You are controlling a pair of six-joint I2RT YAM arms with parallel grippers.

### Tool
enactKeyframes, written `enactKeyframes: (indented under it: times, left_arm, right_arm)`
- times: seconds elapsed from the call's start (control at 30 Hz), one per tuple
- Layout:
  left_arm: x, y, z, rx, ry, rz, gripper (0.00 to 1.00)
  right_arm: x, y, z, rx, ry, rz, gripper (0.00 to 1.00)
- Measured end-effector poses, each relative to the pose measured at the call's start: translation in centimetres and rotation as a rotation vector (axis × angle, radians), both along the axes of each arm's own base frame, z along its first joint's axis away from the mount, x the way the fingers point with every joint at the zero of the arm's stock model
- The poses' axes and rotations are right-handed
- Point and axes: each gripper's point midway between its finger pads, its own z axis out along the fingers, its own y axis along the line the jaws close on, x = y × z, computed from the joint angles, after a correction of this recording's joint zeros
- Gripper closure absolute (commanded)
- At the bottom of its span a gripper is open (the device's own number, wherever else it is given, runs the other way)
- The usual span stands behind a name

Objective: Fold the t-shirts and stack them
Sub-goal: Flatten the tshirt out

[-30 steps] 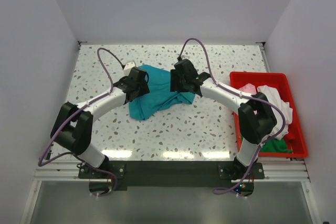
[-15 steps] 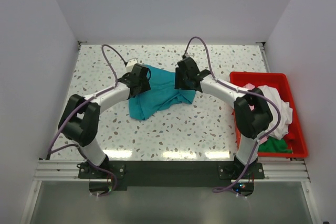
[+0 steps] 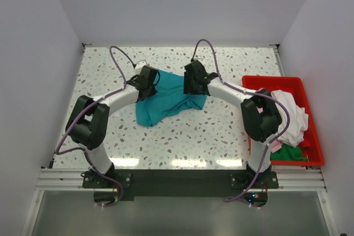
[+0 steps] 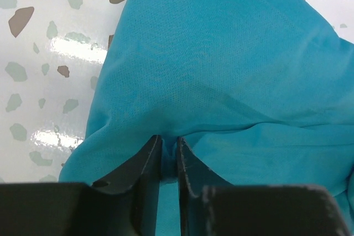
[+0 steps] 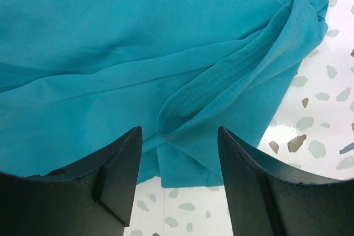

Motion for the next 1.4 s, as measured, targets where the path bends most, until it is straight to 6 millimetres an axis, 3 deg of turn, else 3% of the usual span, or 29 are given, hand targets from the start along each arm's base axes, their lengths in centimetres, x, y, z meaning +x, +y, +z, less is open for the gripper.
enactKeyframes:
  times: [0.27, 0.4, 0.43, 0.5, 0.73, 0.83, 0.97, 1.17, 1.27, 1.4]
  left_arm:
    - [0.1, 0.3, 0.3, -0.008, -0.003, 0.002, 0.96]
    - [0.4, 0.6, 1.6, -0.024, -0.031, 0.010, 0.98]
    - [0.4, 0.7, 2.2, -0.030, -0.042, 0.012, 1.00]
    - [0.5, 0.8, 3.3, -0.041, -0.067, 0.016, 1.00]
    - [0.6, 1.9, 7.3, -0.065, -0.144, 0.028, 1.00]
    - [0.5, 2.8, 9.6, -0.072, -0.183, 0.039, 1.00]
    - [0.0, 4.6, 13.7, -0.069, -0.252, 0.063, 1.00]
    - [-2.0, 7.7, 23.4, -0.053, -0.433, 0.107, 1.00]
    - [-4.0, 9.1, 28.8, -0.051, -0.540, 0.128, 1.00]
    - [-7.3, 11.3, 34.4, -0.041, -0.656, 0.166, 1.00]
  right_arm:
    - [1.2, 0.2, -1.8, -0.040, 0.018, -0.016, 0.42]
    - [1.8, 0.2, -2.0, -0.056, 0.009, -0.022, 0.70]
    - [1.8, 0.1, -2.0, -0.060, 0.010, -0.023, 0.86]
    - [1.7, -0.2, -2.1, -0.071, 0.015, -0.028, 0.97]
    - [1.4, -3.0, -1.3, -0.099, 0.024, -0.079, 1.00]
    - [1.2, -4.8, 1.5, -0.092, -0.009, -0.114, 1.00]
    - [1.1, -7.1, 8.5, -0.043, -0.135, -0.165, 1.00]
    - [-1.2, -10.4, 19.4, 0.024, -0.344, -0.219, 1.00]
    - [-2.7, -11.7, 23.9, 0.045, -0.430, -0.234, 1.00]
    - [-5.1, -13.8, 29.8, 0.069, -0.542, -0.260, 1.00]
